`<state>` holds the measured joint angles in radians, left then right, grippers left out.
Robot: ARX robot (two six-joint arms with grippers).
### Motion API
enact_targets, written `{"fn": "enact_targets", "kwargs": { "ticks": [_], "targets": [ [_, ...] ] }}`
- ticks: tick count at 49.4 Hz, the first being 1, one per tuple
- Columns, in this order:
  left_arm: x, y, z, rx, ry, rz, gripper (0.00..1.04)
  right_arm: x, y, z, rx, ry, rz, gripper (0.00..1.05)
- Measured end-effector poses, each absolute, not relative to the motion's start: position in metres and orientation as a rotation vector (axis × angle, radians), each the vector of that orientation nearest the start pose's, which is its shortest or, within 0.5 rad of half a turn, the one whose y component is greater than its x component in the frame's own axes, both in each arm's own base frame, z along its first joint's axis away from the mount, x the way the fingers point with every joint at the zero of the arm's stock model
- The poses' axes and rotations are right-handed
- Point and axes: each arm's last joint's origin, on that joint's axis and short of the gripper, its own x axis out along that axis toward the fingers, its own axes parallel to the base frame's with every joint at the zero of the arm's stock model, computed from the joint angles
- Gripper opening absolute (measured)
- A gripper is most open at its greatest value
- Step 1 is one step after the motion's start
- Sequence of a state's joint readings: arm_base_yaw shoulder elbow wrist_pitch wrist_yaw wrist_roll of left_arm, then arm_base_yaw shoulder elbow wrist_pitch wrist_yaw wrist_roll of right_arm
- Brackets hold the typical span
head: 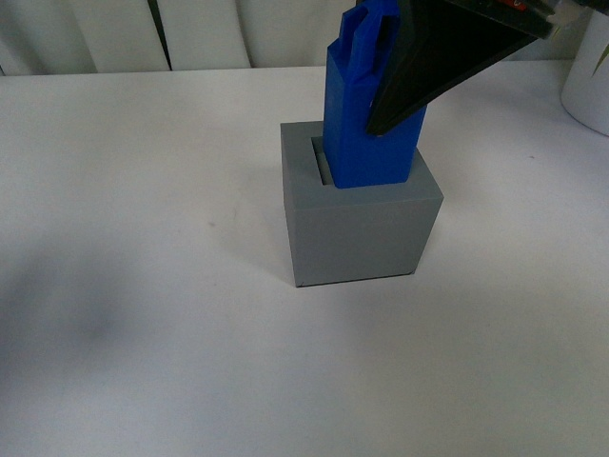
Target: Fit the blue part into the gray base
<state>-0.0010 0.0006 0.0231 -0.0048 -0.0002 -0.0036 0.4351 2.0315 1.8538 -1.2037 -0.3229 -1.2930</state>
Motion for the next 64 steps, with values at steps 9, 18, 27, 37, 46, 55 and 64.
{"fn": "enact_targets", "kwargs": {
  "ticks": [9, 18, 27, 37, 46, 55, 64],
  "targets": [
    [0.096, 0.0, 0.171, -0.004, -0.018, -0.001, 0.99, 0.365, 0.18, 0.262, -1.092, 0.796, 1.444, 0.46],
    [0.096, 0.0, 0.171, -0.004, -0.018, -0.001, 0.99, 0.367, 0.181, 0.262, -1.095, 0.782, 1.435, 0.46],
    [0.096, 0.0, 0.171, -0.004, -0.018, -0.001, 0.99, 0.369, 0.181, 0.255, -1.099, 0.81, 1.442, 0.46],
    [0.096, 0.0, 0.171, -0.004, -0.018, -0.001, 0.99, 0.367, 0.18, 0.252, -1.099, 0.845, 1.463, 0.46],
    [0.096, 0.0, 0.171, -0.004, -0.018, -0.001, 0.99, 0.37, 0.18, 0.253, -1.09, 0.816, 1.457, 0.66],
    [0.096, 0.0, 0.171, -0.004, -0.018, -0.001, 0.99, 0.375, 0.169, 0.259, -1.011, 0.744, 1.416, 0.99],
    [0.096, 0.0, 0.171, -0.004, -0.018, -0.001, 0.99, 0.353, 0.138, 0.287, -0.904, 0.581, 1.323, 0.97]
  ]
}}
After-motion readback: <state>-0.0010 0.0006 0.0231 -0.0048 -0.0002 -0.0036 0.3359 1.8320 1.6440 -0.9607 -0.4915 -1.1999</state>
